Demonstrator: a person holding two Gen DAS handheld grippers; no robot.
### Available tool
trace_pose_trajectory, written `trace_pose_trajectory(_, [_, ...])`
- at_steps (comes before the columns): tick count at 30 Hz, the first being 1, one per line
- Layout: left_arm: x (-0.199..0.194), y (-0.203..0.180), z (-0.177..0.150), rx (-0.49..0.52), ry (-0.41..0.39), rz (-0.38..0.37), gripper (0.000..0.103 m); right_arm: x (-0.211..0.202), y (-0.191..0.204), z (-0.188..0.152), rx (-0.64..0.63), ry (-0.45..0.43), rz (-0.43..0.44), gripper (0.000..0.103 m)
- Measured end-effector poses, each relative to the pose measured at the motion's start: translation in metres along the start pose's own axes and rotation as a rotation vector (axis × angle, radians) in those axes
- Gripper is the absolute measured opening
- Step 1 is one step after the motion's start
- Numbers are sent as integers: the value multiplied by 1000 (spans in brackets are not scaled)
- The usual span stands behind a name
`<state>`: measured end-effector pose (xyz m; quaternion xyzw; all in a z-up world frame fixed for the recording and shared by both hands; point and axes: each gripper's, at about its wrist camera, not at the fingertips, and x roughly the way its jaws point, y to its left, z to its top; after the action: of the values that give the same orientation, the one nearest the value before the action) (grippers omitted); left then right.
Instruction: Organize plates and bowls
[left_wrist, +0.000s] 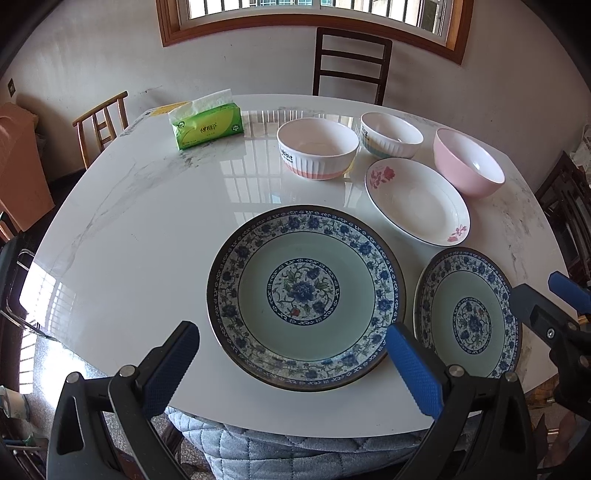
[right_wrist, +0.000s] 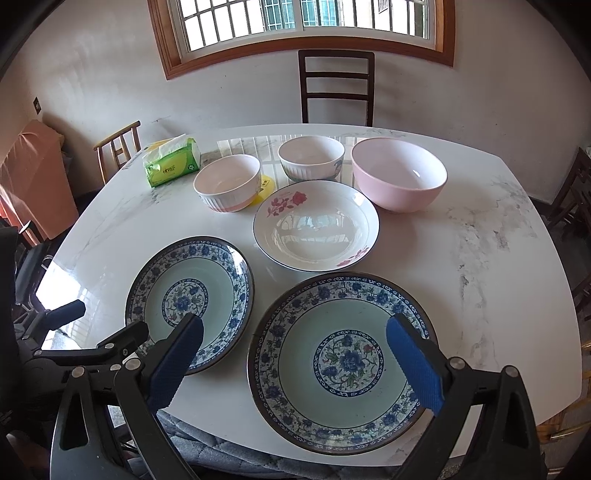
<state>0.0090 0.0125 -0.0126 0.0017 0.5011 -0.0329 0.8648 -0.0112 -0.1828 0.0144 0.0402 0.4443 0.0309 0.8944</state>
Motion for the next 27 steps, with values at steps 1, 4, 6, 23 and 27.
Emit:
trace_pose_trajectory(1, [1, 3, 1, -11, 3, -8, 103, 1, -1, 0, 1, 2, 12, 94])
trace_pose_trajectory(4, [3, 16, 3, -48, 8, -45, 103, 7, -3, 1, 0, 17, 49, 87])
trace_pose_trajectory(6, [5, 26, 5, -76, 11, -63, 103, 12, -6, 3, 9, 34, 93, 82])
trace_pose_trajectory(23, [50, 110, 20, -324, 112, -219, 91, 91, -2, 30, -11, 216, 284, 57])
trace_pose_trajectory(27, [65, 118, 17, -369, 165, -261, 82, 106, 2, 35, 1, 256, 314, 57])
